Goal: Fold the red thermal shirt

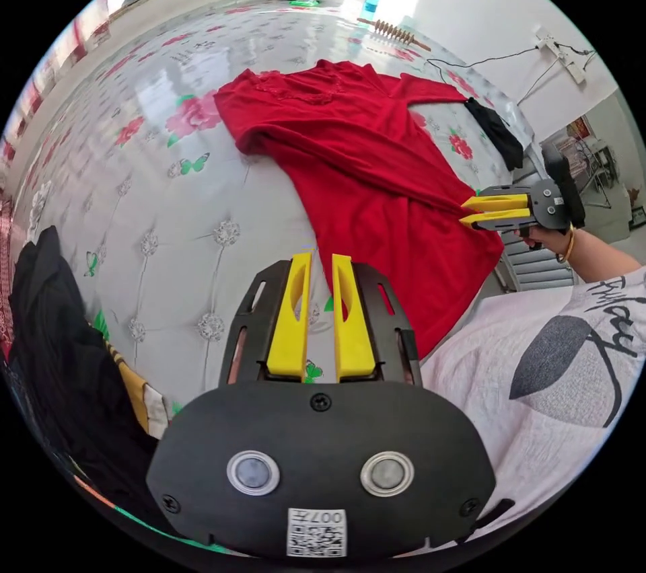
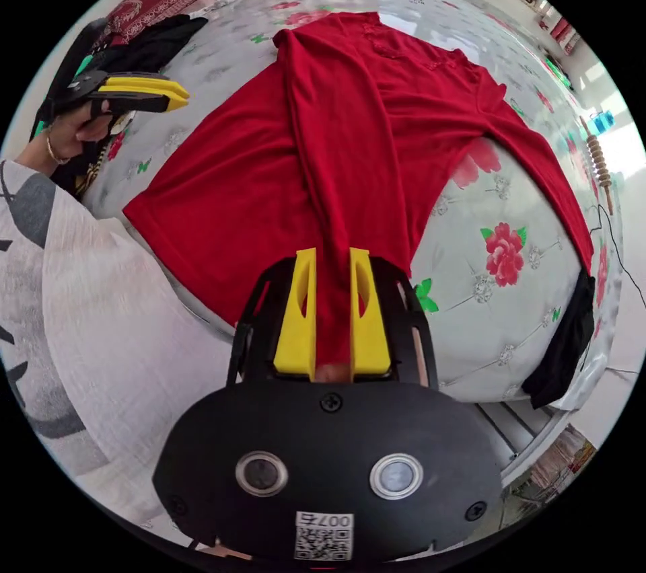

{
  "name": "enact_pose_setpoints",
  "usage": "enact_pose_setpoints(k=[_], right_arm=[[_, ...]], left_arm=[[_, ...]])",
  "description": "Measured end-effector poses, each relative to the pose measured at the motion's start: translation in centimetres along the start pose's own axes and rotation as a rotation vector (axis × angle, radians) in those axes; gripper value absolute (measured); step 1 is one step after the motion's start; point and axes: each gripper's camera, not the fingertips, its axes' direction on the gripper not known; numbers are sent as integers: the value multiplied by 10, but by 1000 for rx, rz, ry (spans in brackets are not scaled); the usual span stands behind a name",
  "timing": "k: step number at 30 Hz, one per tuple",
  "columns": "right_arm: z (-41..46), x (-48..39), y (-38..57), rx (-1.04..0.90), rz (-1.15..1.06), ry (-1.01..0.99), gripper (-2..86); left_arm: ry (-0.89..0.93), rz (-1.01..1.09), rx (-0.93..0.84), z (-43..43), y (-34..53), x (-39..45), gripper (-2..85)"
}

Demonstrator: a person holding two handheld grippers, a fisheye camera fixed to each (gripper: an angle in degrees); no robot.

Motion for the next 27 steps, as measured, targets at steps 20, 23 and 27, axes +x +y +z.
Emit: enact_pose_setpoints(k=[20, 23, 27], right_arm=[[-49, -109, 10, 13, -250, 200, 1], [-92, -110, 5, 130, -232, 282, 1], [-119, -116, 6, 193, -245, 301, 1]], left_arm=[[-45, -76, -54, 90, -46, 8, 45], [-76, -52, -27, 96, -85, -7, 45], [-109, -24, -43, 119, -140, -22, 47]])
